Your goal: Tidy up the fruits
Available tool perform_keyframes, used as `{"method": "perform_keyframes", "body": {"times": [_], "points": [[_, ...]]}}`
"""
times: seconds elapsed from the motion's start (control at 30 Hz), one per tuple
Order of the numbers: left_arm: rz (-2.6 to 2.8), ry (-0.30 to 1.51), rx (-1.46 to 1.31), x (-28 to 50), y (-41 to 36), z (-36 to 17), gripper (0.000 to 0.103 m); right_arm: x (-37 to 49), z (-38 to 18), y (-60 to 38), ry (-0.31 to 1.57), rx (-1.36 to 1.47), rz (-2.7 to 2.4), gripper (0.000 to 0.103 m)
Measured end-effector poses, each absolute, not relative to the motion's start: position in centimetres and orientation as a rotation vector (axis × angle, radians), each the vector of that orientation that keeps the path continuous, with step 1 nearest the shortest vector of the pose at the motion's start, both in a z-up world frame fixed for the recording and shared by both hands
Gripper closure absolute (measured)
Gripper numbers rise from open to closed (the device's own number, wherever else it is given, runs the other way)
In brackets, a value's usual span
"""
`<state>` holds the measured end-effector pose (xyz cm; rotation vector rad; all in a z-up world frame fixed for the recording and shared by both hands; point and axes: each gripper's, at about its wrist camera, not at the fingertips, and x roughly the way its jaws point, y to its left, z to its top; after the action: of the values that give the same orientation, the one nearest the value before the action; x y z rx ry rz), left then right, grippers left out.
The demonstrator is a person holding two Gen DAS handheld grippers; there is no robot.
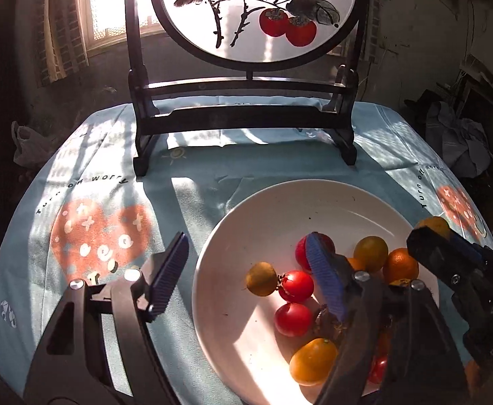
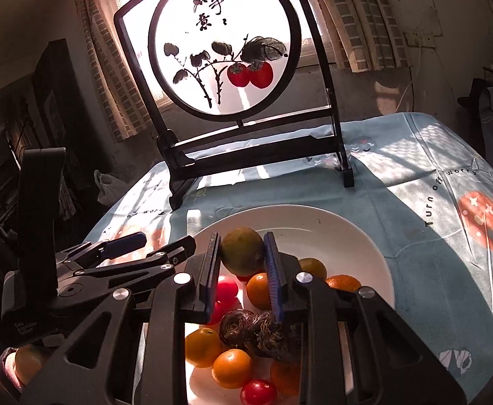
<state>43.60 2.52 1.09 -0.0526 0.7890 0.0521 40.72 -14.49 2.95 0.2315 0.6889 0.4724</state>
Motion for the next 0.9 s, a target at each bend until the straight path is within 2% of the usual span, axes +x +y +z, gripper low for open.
{"method": "perform_keyframes", "body": {"times": [0.2, 0.33, 0.37, 0.43, 0.47, 0.7, 0.77, 0.83, 0.9], "points": [[0.086, 0.781, -0.097, 43.1, 4.0, 1.5, 0.017, 41.6, 1.8, -13.7, 0.725, 0.207, 0.472, 0.077], [0.105, 0.765, -0.100, 42.4, 4.5, 2.1, 0.015, 41.8, 1.4, -13.4, 0.756, 0.200, 0.489, 0.076], [0.107, 0.764, -0.098, 42.3, 4.5, 2.3, 0.015, 41.8, 1.4, -13.3, 0.766, 0.199, 0.493, 0.073], [0.109, 0.759, -0.090, 41.8, 4.5, 2.6, 0.014, 41.6, 1.7, -13.3, 0.774, 0.187, 0.486, 0.048], [0.113, 0.755, -0.085, 41.5, 4.5, 2.8, 0.014, 41.4, 1.9, -13.2, 0.773, 0.175, 0.479, 0.044], [0.122, 0.717, -0.076, 38.9, 4.4, 4.6, 0.010, 39.1, 3.3, -13.7, 0.793, 0.158, 0.484, 0.041], [0.126, 0.704, -0.074, 38.1, 4.3, 5.2, 0.009, 38.3, 3.6, -14.0, 0.800, 0.159, 0.486, 0.029], [0.129, 0.693, -0.070, 37.2, 4.1, 5.7, 0.006, 37.4, 4.0, -14.2, 0.787, 0.149, 0.474, 0.002], [0.128, 0.689, -0.061, 36.2, 3.8, 6.1, 0.005, 36.2, 4.5, -14.5, 0.763, 0.133, 0.447, 0.001]]}}
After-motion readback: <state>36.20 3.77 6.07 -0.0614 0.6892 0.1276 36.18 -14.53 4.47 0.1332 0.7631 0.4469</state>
